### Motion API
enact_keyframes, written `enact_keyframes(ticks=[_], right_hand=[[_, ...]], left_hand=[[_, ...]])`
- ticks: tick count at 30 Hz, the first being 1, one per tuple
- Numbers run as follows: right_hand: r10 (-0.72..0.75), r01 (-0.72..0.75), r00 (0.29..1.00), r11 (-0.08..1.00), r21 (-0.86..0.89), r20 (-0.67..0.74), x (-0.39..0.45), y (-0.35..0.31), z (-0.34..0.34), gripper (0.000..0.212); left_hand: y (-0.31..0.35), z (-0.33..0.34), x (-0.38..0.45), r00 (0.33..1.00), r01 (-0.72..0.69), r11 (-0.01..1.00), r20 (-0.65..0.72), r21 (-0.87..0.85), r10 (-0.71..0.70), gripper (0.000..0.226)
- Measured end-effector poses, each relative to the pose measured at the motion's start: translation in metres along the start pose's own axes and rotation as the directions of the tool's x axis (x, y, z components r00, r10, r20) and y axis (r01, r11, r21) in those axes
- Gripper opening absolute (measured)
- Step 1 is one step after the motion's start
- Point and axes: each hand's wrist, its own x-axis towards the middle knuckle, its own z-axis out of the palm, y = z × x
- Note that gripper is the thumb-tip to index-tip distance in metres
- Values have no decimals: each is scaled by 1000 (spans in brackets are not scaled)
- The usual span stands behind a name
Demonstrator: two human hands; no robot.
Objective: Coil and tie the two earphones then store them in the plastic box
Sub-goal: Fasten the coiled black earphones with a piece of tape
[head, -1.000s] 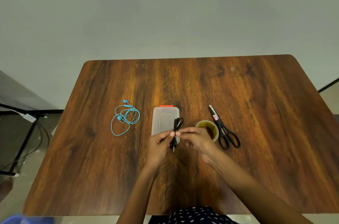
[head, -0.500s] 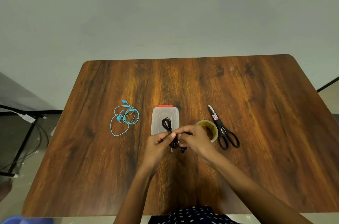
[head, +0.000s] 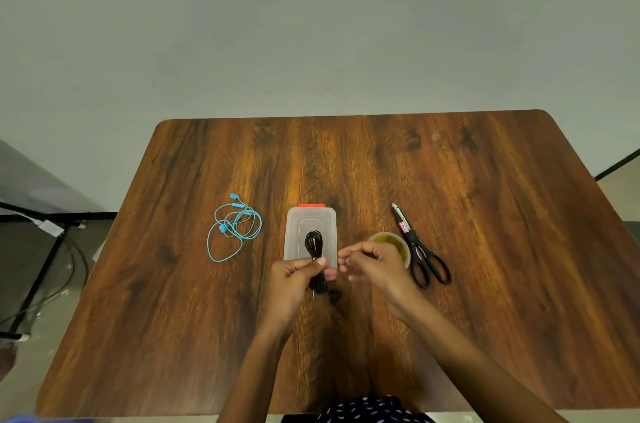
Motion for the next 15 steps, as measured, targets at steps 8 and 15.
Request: enact_keyframes(ticks=[8,15], right_hand=[[30,-30,999,1000,-3,24,-4,2,4,15],[-19,19,999,1000,13,46,-10,2,9,9]], left_hand=[[-2,5,-3,997,-82,996,-11,46,82,12],[0,7,-4,986,-97,995,-136,20,99,7]])
